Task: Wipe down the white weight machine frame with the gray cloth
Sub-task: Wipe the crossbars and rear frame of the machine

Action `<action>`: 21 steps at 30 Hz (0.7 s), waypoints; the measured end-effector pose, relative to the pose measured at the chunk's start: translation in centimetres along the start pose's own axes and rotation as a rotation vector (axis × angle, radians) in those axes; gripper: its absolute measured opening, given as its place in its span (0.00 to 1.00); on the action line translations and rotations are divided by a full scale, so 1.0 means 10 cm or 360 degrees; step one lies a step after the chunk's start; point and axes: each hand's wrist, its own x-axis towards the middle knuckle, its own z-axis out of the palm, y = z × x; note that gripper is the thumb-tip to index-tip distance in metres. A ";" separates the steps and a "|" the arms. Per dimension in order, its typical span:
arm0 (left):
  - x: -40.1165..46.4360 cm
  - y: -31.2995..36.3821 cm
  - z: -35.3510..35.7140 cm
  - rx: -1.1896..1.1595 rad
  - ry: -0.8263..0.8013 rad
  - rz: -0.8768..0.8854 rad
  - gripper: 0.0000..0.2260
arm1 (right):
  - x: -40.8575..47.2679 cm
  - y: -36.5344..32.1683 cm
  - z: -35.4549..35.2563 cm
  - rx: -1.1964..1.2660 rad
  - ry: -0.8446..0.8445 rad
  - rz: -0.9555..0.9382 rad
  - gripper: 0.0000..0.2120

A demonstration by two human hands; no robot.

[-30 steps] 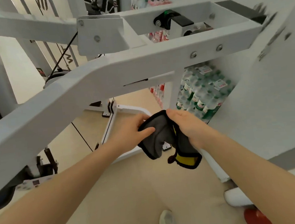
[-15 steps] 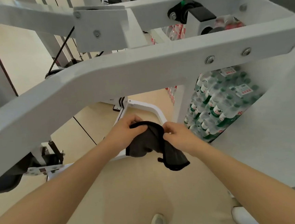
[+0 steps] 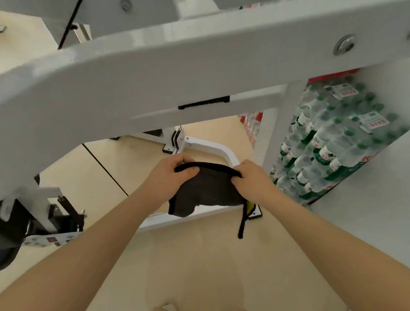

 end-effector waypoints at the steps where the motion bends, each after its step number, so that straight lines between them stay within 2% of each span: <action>1: 0.09 -0.14 0.00 0.0012 0.0011 0.0029 0.06 | 0.12 0.08 0.08 0.0054 0.0044 0.0060 0.12; 3: 0.30 -0.43 0.01 0.0075 0.0135 0.0084 0.05 | 0.33 0.23 0.26 0.0292 0.0143 0.0223 0.08; 5: 0.50 -0.74 0.06 0.0180 0.0281 0.0155 0.03 | 0.49 0.33 0.53 0.0651 0.0228 0.0348 0.08; 8: 0.72 -1.14 0.24 0.0216 0.0284 0.0285 0.02 | 0.66 0.25 0.95 0.1630 0.0237 0.0485 0.10; 10: 0.77 -1.33 0.32 0.0165 0.0231 0.0427 0.03 | 0.75 0.15 1.15 0.1988 0.0189 0.0384 0.14; 12: 0.81 -1.45 0.28 0.0239 0.0186 0.0639 0.07 | 0.81 0.05 1.30 0.2017 0.0224 0.0104 0.18; 14: 0.82 -1.54 0.16 0.0325 0.0024 0.0805 0.11 | 0.85 -0.02 1.45 0.1809 0.0306 -0.0226 0.15; 16: 0.79 -1.64 0.01 0.0487 -0.0106 0.0911 0.13 | 0.89 -0.08 1.57 0.1556 0.0404 -0.0409 0.12; 17: 0.76 -1.67 -0.09 0.0603 -0.0085 0.0953 0.15 | 0.93 -0.13 1.61 0.1506 0.0450 -0.0453 0.11; 19: 0.69 -1.71 -0.34 0.0782 0.0191 0.1029 0.19 | 1.00 -0.29 1.66 0.1504 0.0544 -0.0490 0.10; 21: 0.59 -1.69 -0.70 0.0906 0.0760 0.1168 0.20 | 1.03 -0.53 1.66 0.1507 0.0679 -0.0556 0.07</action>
